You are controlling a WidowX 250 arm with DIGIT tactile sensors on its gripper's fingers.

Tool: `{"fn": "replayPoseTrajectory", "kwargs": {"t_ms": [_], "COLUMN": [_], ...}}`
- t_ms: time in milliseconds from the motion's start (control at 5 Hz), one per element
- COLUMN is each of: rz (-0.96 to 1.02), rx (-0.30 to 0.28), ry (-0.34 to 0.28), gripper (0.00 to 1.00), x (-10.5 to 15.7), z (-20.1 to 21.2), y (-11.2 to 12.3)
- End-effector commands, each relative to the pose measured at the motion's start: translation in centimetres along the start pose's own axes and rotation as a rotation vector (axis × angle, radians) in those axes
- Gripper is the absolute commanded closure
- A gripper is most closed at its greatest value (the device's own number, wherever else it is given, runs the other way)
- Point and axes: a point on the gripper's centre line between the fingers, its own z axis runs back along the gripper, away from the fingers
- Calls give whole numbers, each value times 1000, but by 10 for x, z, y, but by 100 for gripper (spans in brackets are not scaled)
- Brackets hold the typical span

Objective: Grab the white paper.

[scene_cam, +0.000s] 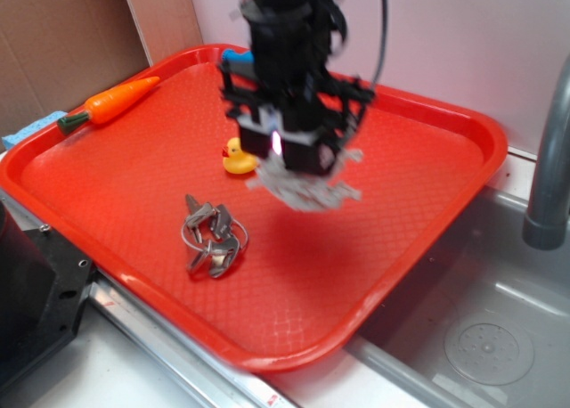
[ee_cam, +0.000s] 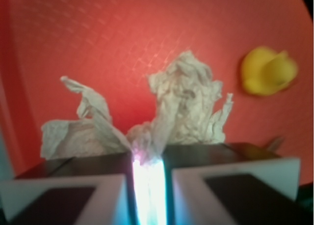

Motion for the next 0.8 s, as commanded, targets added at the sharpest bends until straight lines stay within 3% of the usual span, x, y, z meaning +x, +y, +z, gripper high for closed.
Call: {"fn": "replayPoseTrajectory", "kwargs": {"t_ms": [0,200,400,600], "rz": [-40,-13,14,51], "rx": [-49,-75,-105,-97], "ry": [-122,-155,-190,-143], "gripper": [100,100,100,100], "x": [-1,-9,-14,-9], "z": [70,81,83,80], "y": [45,72,82,85]}}
